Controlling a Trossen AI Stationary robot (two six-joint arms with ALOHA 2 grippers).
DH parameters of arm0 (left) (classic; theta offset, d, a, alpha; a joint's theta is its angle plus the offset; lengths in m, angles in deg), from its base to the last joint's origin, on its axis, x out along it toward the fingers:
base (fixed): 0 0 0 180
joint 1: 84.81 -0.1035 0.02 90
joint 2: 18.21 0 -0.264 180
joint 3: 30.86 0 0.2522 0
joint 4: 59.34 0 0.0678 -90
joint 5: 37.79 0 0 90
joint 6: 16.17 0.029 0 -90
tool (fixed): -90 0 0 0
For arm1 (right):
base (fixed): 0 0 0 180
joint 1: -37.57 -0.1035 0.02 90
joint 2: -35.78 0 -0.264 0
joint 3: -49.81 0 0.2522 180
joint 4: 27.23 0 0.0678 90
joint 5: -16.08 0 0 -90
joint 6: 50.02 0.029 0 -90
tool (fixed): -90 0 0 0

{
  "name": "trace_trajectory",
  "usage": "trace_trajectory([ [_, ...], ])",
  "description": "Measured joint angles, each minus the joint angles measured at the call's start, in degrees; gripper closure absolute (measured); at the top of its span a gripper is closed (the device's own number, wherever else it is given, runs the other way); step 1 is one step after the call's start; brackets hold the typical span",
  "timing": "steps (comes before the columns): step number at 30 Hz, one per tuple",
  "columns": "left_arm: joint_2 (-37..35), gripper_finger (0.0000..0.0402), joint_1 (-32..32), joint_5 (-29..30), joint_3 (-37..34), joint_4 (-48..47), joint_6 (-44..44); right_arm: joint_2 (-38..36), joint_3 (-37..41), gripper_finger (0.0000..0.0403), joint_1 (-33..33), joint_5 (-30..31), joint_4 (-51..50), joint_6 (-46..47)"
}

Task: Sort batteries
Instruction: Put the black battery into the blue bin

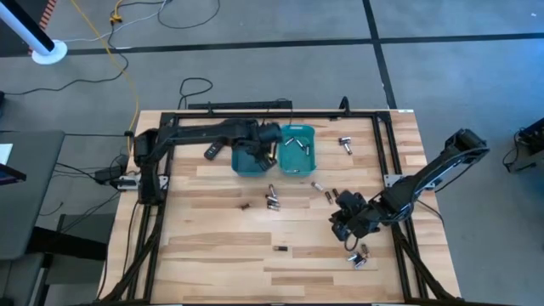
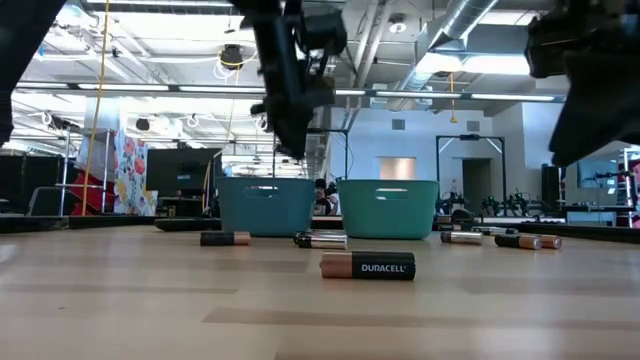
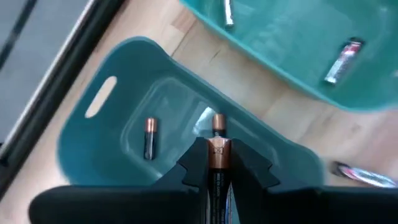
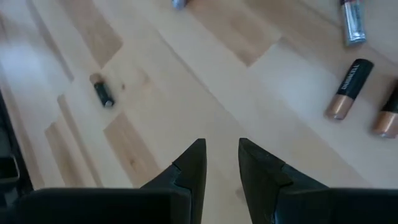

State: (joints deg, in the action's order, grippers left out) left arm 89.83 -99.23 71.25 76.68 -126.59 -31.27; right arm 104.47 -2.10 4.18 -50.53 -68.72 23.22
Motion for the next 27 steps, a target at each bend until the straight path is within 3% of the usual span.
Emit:
trace_trajectory([
  [6,-3.22,0.0362,-7.50,-9.01,-11.37,14.99,3.28,-0.02,0.00,0.0291,3.02,0.80,-0.06,0.89],
  [13,-3.96,0.0362,-14.33,-18.21,-18.18,18.32,6.06,0.00,0.00,0.0291,6.74,0.80,-0.10,0.87],
  [18,-3.64,0.0358,-14.44,-18.88,-19.53,22.16,8.69,-0.01,0.00,0.0291,9.35,0.82,-0.12,0.43],
  [27,-3.64,0.0301,-14.42,-18.81,-19.54,22.63,10.16,-0.01,0.00,0.0291,12.70,0.82,-0.14,-0.23],
])
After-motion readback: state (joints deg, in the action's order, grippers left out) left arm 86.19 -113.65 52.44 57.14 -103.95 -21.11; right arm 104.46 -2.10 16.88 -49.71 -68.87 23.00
